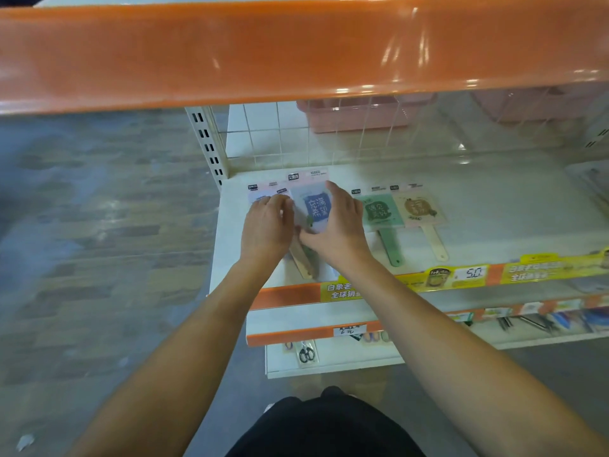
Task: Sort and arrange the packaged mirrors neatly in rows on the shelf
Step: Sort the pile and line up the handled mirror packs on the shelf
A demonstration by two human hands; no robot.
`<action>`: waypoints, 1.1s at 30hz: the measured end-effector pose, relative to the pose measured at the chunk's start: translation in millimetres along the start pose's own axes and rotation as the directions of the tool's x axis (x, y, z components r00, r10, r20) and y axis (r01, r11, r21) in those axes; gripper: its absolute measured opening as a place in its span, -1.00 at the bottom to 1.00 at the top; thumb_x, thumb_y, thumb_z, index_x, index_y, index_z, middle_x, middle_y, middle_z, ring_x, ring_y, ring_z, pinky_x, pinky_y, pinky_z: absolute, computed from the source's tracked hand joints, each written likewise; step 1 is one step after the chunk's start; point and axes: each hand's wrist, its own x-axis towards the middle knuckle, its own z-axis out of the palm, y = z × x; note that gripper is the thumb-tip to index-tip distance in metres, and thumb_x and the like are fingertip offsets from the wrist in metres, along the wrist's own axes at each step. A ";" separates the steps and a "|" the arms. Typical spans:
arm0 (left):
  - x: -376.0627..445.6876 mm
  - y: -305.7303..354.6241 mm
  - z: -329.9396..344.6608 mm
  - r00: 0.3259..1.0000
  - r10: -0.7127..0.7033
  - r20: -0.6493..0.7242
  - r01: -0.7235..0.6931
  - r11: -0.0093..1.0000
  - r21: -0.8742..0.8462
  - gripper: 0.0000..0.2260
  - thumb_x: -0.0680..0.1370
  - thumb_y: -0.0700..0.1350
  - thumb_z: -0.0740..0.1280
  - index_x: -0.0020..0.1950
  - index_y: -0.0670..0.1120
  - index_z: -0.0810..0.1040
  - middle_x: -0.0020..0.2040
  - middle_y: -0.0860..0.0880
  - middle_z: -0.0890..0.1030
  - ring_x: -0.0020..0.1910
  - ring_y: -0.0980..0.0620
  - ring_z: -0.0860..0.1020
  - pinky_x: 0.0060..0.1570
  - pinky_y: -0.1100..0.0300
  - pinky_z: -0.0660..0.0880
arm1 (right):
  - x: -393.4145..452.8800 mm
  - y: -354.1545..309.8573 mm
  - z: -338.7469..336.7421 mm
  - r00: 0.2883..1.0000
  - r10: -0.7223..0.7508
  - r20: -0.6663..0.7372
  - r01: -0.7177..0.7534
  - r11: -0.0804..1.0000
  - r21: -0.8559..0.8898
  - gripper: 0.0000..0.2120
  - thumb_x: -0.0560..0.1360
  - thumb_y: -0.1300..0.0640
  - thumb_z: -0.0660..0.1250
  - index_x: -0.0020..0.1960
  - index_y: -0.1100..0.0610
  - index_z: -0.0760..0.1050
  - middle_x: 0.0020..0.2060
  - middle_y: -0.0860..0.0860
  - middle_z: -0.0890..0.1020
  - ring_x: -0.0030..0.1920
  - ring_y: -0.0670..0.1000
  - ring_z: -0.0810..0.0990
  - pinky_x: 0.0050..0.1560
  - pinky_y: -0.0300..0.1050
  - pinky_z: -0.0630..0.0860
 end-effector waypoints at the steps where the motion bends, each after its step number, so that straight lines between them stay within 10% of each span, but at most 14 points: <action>1: -0.8 6.1 -0.1 0.999 -0.046 0.011 0.047 0.995 -0.086 -0.71 0.65 -0.08 0.12 -0.14 -0.15 0.54 -0.25 -0.04 0.57 -0.23 -0.03 0.47 -0.29 0.20 0.29 | -0.1 1.6 -3.1 1.000 -0.002 0.019 0.002 1.000 -0.014 -0.06 0.28 -0.04 0.55 0.49 0.21 0.16 0.34 0.13 0.37 0.31 0.01 0.17 0.40 -0.03 0.18; 6: 2.9 17.0 1.7 0.990 -0.123 0.074 0.142 0.927 -0.348 -0.72 0.61 -0.11 0.21 -0.19 -0.24 0.56 -0.30 -0.15 0.60 -0.30 -0.10 0.57 -0.32 0.15 0.52 | 1.6 15.3 -10.2 0.998 -0.014 0.058 0.011 0.999 0.043 0.00 0.25 -0.19 0.55 0.51 0.12 0.16 0.35 0.06 0.38 0.38 0.09 0.27 0.40 -0.07 0.16; 9: 4.0 21.7 -1.1 0.982 -0.177 0.062 0.186 0.887 -0.423 -0.70 0.63 -0.19 0.19 -0.22 -0.35 0.49 -0.27 -0.36 0.53 -0.38 -0.01 0.48 -0.51 0.40 0.41 | 1.3 21.0 -17.6 0.987 0.122 0.101 -0.144 0.955 0.260 -0.25 0.39 -0.15 0.45 0.48 0.00 0.23 0.31 -0.05 0.43 0.31 -0.05 0.37 0.30 -0.07 0.35; 14: 5.4 22.8 1.8 0.990 -0.131 0.049 0.140 0.923 -0.358 -0.68 0.63 -0.18 0.19 -0.33 -0.15 0.41 -0.40 -0.10 0.40 -0.41 0.04 0.35 -0.49 0.48 0.28 | 2.8 24.4 -21.6 0.975 0.198 0.102 -0.221 0.913 0.343 -0.73 0.56 0.08 0.26 0.25 0.06 0.46 -0.03 -0.08 0.64 -0.13 -0.16 0.60 -0.09 -0.10 0.54; 24: -0.9 29.0 0.5 0.994 -0.112 -0.008 0.101 0.926 -0.364 -0.77 0.56 -0.09 0.34 0.21 -0.06 0.52 -0.04 0.07 0.60 -0.21 0.16 0.60 -0.30 0.41 0.51 | 4.3 20.2 -19.6 0.967 0.248 0.056 -0.246 0.857 0.452 -0.75 0.55 0.12 0.30 0.23 0.05 0.48 -0.13 -0.21 0.58 -0.08 -0.12 0.62 -0.02 0.10 0.62; 33: -0.8 21.3 5.8 0.999 -0.005 -0.031 -0.004 0.960 -0.281 -0.85 0.53 -0.11 0.40 0.06 -0.12 0.63 0.04 0.00 0.54 -0.17 0.09 0.58 -0.20 0.46 0.50 | 5.6 15.1 -17.1 0.959 0.283 0.027 -0.255 0.815 0.521 -0.71 0.52 0.10 0.33 0.24 0.01 0.45 -0.04 -0.06 0.64 -0.04 0.00 0.64 0.00 0.16 0.60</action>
